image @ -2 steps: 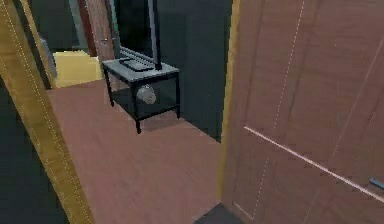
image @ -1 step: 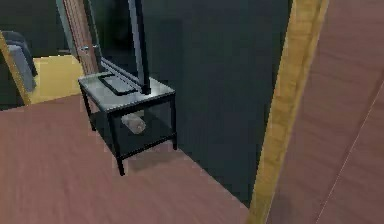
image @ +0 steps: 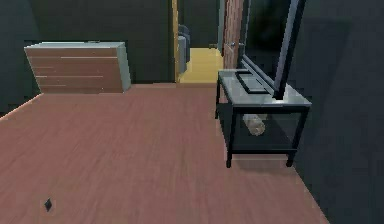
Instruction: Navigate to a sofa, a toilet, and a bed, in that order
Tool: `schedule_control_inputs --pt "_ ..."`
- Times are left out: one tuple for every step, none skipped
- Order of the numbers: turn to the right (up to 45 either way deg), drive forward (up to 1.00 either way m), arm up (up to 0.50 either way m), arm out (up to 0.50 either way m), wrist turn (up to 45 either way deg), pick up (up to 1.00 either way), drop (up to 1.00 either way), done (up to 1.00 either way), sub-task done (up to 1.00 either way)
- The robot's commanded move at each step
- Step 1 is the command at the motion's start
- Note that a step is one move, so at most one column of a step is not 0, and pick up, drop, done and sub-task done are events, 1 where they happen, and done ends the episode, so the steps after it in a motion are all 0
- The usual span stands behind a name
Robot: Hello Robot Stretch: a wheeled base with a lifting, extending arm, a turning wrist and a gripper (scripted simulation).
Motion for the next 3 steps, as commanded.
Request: schedule_control_inputs --pt "0.0 0.3 0.0 0.0 0.0 0.0 0.0 0.0 0.0" --pt "0.0 0.3 0.0 0.0 0.0 0.0 0.0 0.0 0.0" --pt "-45.0 0.0 0.0 0.0 0.0 0.0 0.0 0.0 0.0"
